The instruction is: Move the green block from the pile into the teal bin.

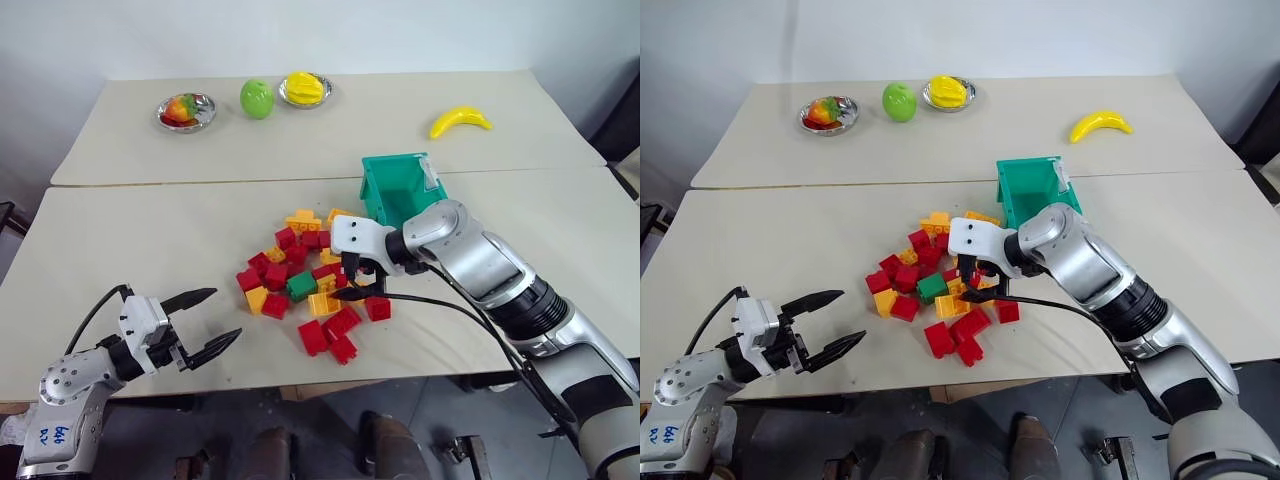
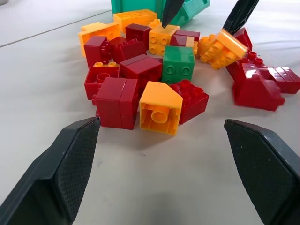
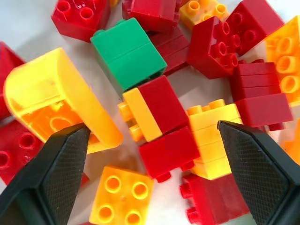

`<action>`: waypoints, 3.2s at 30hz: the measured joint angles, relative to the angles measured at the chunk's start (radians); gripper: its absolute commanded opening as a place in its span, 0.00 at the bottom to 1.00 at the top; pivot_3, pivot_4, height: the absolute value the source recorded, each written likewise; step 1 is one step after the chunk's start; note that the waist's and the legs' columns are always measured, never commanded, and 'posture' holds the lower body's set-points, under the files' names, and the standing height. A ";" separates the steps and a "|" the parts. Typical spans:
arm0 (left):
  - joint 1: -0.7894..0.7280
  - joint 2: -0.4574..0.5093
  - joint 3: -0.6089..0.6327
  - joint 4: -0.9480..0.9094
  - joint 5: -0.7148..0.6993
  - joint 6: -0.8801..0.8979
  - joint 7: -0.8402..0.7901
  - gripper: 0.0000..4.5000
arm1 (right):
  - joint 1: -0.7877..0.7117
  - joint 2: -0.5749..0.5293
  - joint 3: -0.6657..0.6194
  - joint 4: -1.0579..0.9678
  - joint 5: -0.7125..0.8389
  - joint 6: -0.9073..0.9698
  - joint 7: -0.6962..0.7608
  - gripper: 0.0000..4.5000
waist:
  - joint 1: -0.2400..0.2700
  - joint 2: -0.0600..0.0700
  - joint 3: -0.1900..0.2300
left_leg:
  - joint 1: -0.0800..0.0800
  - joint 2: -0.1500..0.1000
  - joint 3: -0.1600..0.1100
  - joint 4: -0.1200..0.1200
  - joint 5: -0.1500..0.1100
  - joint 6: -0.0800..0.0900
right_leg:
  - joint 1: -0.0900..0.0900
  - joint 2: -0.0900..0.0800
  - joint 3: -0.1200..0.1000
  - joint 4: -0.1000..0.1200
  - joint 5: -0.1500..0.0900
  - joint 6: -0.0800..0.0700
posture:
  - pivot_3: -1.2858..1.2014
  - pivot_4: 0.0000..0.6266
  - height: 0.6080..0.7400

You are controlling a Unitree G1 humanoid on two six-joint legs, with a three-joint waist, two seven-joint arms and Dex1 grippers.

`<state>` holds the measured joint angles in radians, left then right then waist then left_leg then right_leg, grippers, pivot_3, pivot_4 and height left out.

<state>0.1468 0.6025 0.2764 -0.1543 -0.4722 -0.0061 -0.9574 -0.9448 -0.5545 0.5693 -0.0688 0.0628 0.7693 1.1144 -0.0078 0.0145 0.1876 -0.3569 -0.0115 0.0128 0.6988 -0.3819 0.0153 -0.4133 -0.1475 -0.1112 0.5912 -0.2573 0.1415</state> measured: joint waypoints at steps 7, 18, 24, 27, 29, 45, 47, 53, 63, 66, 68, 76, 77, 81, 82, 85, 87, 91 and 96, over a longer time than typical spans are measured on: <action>0.002 0.003 0.001 -0.009 -0.002 -0.001 -0.004 1.00 | -0.077 0.163 0.000 0.111 0.007 0.040 -0.039 1.00 | -0.018 0.000 0.000 | 0.000 0.000 -0.001 0.000 0.000 0.000 | 0.000 0.000 0.000 0.001 0.000 0.000 | 0.52 0.24 1.00; 0.025 0.003 0.002 -0.028 -0.002 0.000 0.001 1.00 | -0.097 0.175 0.016 0.203 -0.037 -0.076 -0.019 0.91 | -0.021 0.000 0.000 | 0.000 0.000 0.000 0.000 0.000 0.000 | 0.000 0.000 0.000 0.001 0.000 0.000 | 0.52 0.24 1.00; 0.025 0.003 0.019 -0.028 -0.003 0.001 0.005 1.00 | -0.105 0.151 0.026 0.214 -0.045 -0.110 0.078 0.66 | -0.021 0.000 0.000 | 0.000 0.000 0.000 0.000 0.000 0.000 | 0.000 0.000 0.000 0.001 0.000 0.000 | 0.52 0.24 1.00; 0.025 0.003 0.019 -0.028 -0.003 0.002 0.005 1.00 | -0.107 0.150 0.039 0.214 -0.045 -0.107 0.117 0.66 | -0.021 0.000 0.000 | 0.000 0.000 0.000 0.000 0.000 0.000 | 0.000 0.000 0.000 0.001 0.000 0.000 | 0.52 0.24 1.00; 0.025 0.003 0.019 -0.028 -0.003 0.003 0.005 1.00 | -0.107 0.150 0.055 0.214 -0.047 -0.107 0.136 0.66 | -0.021 0.000 0.000 | 0.000 0.000 0.000 0.000 0.000 0.000 | 0.000 0.000 0.000 0.001 0.000 0.000 | 0.52 0.24 1.00; 0.043 0.026 0.020 -0.075 -0.038 0.009 -0.066 1.00 | -0.117 0.207 0.091 0.308 -0.118 -0.184 0.153 0.66 | -0.022 0.000 0.000 | 0.000 0.000 -0.001 -0.001 0.000 0.000 | 0.000 0.000 0.000 0.000 0.000 0.000 | 0.52 0.24 1.00; 0.044 0.028 0.019 -0.075 -0.038 0.011 -0.071 1.00 | -0.116 0.207 0.091 0.306 -0.118 -0.209 0.161 0.66 | -0.022 0.000 0.000 | 0.000 0.000 -0.001 -0.001 0.000 0.000 | 0.000 0.000 0.000 0.000 0.000 0.000 | 0.52 0.24 1.00; 0.043 0.029 0.020 -0.075 -0.038 0.016 -0.073 1.00 | -0.105 0.206 0.088 0.305 -0.114 -0.247 0.190 0.34 | -0.022 0.000 0.000 | 0.000 0.000 -0.001 -0.001 0.000 0.000 | 0.000 0.000 0.000 0.000 0.000 0.000 | 0.52 0.24 1.00; 0.025 -0.011 0.023 -0.116 -0.085 0.038 -0.025 1.00 | 0.023 0.136 -0.226 0.154 0.058 -0.309 0.146 0.32 | -0.014 0.000 0.000 | 0.000 0.003 -0.002 0.000 0.000 0.000 | 0.001 -0.001 0.000 0.000 0.000 0.000 | 0.52 0.24 1.00; 0.002 -0.036 0.034 -0.128 -0.112 0.054 0.023 1.00 | 0.074 0.083 -0.347 0.127 0.110 -0.303 0.103 0.32 | -0.015 0.000 0.000 | 0.000 0.004 -0.001 0.000 0.000 0.000 | 0.001 -0.001 0.000 0.000 0.000 0.000 | 0.52 0.24 1.00; -0.028 -0.060 0.040 -0.134 -0.120 0.059 0.066 1.00 | 0.091 0.052 -0.421 0.137 0.123 -0.289 0.049 0.32 | -0.014 0.000 0.000 | 0.000 0.003 0.000 0.000 0.000 0.000 | 0.001 0.000 0.000 0.000 0.000 0.000 | 0.52 0.24 1.00; -0.120 -0.101 0.064 -0.140 -0.134 0.079 0.178 1.00 | 0.023 -0.031 -0.572 0.501 0.045 -0.422 -0.217 0.32 | -0.026 0.000 0.000 | 0.001 0.001 0.008 -0.001 0.000 0.000 | 0.000 0.000 0.002 0.000 0.000 0.000 | 0.52 0.24 1.00; -0.124 -0.101 0.060 -0.140 -0.134 0.080 0.176 1.00 | 0.001 -0.024 -0.575 0.561 0.037 -0.438 -0.243 0.32 | -0.027 0.000 0.000 | 0.002 0.001 0.012 -0.001 0.000 0.000 | 0.000 0.001 0.002 0.000 0.000 0.000 | 0.52 0.24 1.00; -0.141 -0.100 0.057 -0.124 -0.134 0.081 0.166 1.00 | -0.038 -0.010 -0.574 0.703 0.026 -0.504 -0.280 0.62 | -0.023 0.000 0.000 | 0.001 0.004 0.014 -0.001 0.000 0.000 | 0.000 0.001 0.002 0.000 0.000 0.000 | 0.52 0.24 1.00; -0.143 -0.097 0.057 -0.116 -0.134 0.082 0.163 1.00 | -0.038 -0.010 -0.574 0.720 0.025 -0.519 -0.277 0.70 | -0.021 0.000 0.000 | 0.001 0.004 0.014 -0.001 0.000 0.000 | 0.000 0.001 0.002 0.000 0.000 0.000 | 0.52 0.24 1.00; -0.143 -0.087 0.057 -0.103 -0.134 0.094 0.148 1.00 | -0.034 -0.011 -0.577 0.736 0.038 -0.553 -0.249 0.93 | -0.018 0.000 0.000 | 0.001 0.006 0.014 0.000 0.000 0.000 | 0.000 0.001 0.002 0.000 0.000 0.000 | 0.52 0.24 1.00; -0.144 -0.075 0.058 -0.103 -0.134 0.097 0.133 1.00 | -0.019 -0.018 -0.587 0.728 0.060 -0.583 -0.212 0.99 | -0.018 0.000 0.000 | 0.001 0.006 0.014 0.000 0.000 0.000 | 0.000 0.001 0.002 0.000 0.000 0.000 | 0.52 0.24 1.00; -0.140 -0.056 0.061 -0.078 -0.129 0.098 0.115 1.00 | 0.098 -0.068 -0.656 0.606 0.146 -0.672 -0.103 0.99 | -0.013 0.000 0.000 | 0.001 0.006 0.013 -0.001 0.000 0.000 | 0.000 0.001 0.001 -0.001 0.000 0.000 | 0.52 0.24 1.00; -0.098 -0.021 0.117 0.002 -0.063 0.058 0.128 1.00 | 0.435 -0.122 -0.786 0.305 0.373 -0.701 0.116 0.99 | 0.005 0.000 0.000 | 0.002 0.006 0.013 -0.001 0.000 0.000 | 0.003 0.004 0.000 -0.003 0.000 0.000 | 0.52 0.24 1.00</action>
<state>0.0484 0.5818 0.3931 -0.1520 -0.5357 0.0514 -0.8291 -0.5100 -0.6761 -0.2166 0.2362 0.4357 0.0681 1.2306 -0.0028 0.0147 0.1878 -0.3551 -0.0059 0.0260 0.6979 -0.3823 0.0149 -0.4104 -0.1438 -0.1110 0.5880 -0.2572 0.1416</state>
